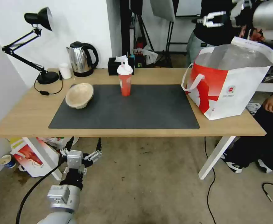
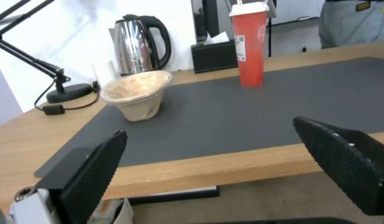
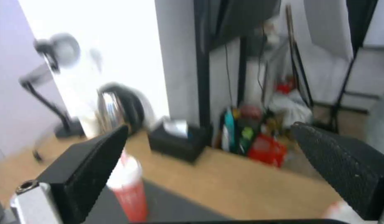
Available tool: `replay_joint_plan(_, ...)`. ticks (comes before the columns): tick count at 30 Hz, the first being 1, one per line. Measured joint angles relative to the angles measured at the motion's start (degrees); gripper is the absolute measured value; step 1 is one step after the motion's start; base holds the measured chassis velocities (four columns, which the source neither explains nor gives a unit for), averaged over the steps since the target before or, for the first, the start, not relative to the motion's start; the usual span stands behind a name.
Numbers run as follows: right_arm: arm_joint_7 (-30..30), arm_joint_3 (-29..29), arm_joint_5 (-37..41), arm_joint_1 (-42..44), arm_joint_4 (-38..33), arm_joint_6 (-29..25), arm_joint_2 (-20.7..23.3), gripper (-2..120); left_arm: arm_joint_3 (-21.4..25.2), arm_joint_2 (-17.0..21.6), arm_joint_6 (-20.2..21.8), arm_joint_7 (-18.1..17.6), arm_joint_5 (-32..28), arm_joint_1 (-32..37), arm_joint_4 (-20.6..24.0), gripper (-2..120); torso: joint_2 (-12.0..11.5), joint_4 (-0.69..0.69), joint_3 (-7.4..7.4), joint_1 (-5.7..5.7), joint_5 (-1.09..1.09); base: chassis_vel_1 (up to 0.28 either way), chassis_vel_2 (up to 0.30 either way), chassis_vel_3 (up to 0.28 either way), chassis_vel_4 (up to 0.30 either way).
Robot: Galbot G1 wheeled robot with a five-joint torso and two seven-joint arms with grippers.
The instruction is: Pick up the trash from the table and place it into the takeout bag.
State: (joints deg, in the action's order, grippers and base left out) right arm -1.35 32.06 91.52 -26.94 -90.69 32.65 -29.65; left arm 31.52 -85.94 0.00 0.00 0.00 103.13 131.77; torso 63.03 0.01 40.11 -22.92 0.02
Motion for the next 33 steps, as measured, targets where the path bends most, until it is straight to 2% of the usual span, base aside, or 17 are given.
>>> replay_joint_plan(2, -1.6, -4.5, 0.6, 3.6, -1.7, -4.5, -1.0, 100, 0.0, 0.0, 0.0, 0.0, 0.0, 0.0, 0.0, 100, 0.0, -0.01, 0.0, 0.0, -0.02, 0.0, 0.0, 0.0, 0.0)
replay_joint_plan(3, -1.6, -4.5, 0.6, 3.6, -1.7, -4.5, -1.0, 100, 0.0, 0.0, 0.0, 0.0, 0.0, 0.0, 0.0, 100, 0.0, -0.01, 0.0, 0.0, -0.02, 0.0, 0.0, 0.0, 0.0)
replay_joint_plan(7, -3.9, -9.4, -1.0, 9.0, -5.5, -14.6, -2.2, 100, 0.0, 0.0, 0.0, 0.0, 0.0, 0.0, 0.0, 100, 0.0, 0.0, 0.0, 0.0, -0.03, 0.0, 0.0, 0.0, 0.0)
replay_joint_plan(10, -5.1, -12.0, -2.7, 11.7, -7.7, -15.9, -2.2, 100, 0.0, 0.0, 0.0, 0.0, 0.0, 0.0, 0.0, 100, 0.0, 0.02, 0.0, -0.01, -0.03, 0.0, 0.0, 0.0, 0.0)
replay_joint_plan(12, -8.3, -16.6, -4.8, 18.6, -13.7, -17.7, -1.7, 100, 0.0, 0.0, 0.0, 0.0, 0.0, 0.0, 0.0, 100, 0.0, -0.02, -0.01, 0.0, -0.03, 0.0, 0.0, 0.0, 0.0)
replay_joint_plan(13, -8.3, -16.6, -4.8, 18.6, -13.7, -17.7, -1.7, 100, 0.0, 0.0, 0.0, 0.0, 0.0, 0.0, 0.0, 100, 0.0, -0.02, -0.01, 0.0, -0.03, 0.0, 0.0, 0.0, 0.0)
replay_joint_plan(15, -11.1, -20.1, -6.0, 25.2, -18.6, -19.9, -1.7, 100, 0.0, 0.0, 0.0, 0.0, 0.0, 0.0, 0.0, 100, 0.0, -0.02, -0.01, 0.0, -0.01, 0.0, 0.0, 0.0, 0.0)
replay_joint_plan(18, -12.7, -22.0, -7.2, 29.6, -21.9, -21.9, -1.7, 100, 0.0, 0.0, 0.0, 0.0, 0.0, 0.0, 0.0, 100, 0.0, 0.0, 0.0, 0.0, -0.01, 0.0, 0.0, 0.0, 0.0)
replay_joint_plan(22, -15.6, -25.2, -10.4, 38.7, -29.7, -27.0, -1.7, 100, 0.0, 0.0, 0.0, 0.0, 0.0, 0.0, 0.0, 100, 0.0, -0.01, -0.01, 0.0, -0.03, 0.0, 0.0, 0.0, 0.0)
replay_joint_plan(27, -16.3, -26.7, -14.6, 46.1, -34.2, -31.2, -2.4, 100, 0.0, 0.0, 0.0, 0.0, 0.0, 0.0, 0.0, 100, 0.0, -0.02, -0.01, 0.0, -0.01, 0.0, 0.0, 0.0, 0.0)
replay_joint_plan(33, -17.3, -27.7, -20.0, 51.4, -34.9, -34.3, -4.8, 100, 0.0, 0.0, 0.0, 0.0, 0.0, 0.0, 0.0, 100, 0.0, 0.0, -0.01, 0.0, -0.01, 0.0, 0.0, 0.0, 0.0)
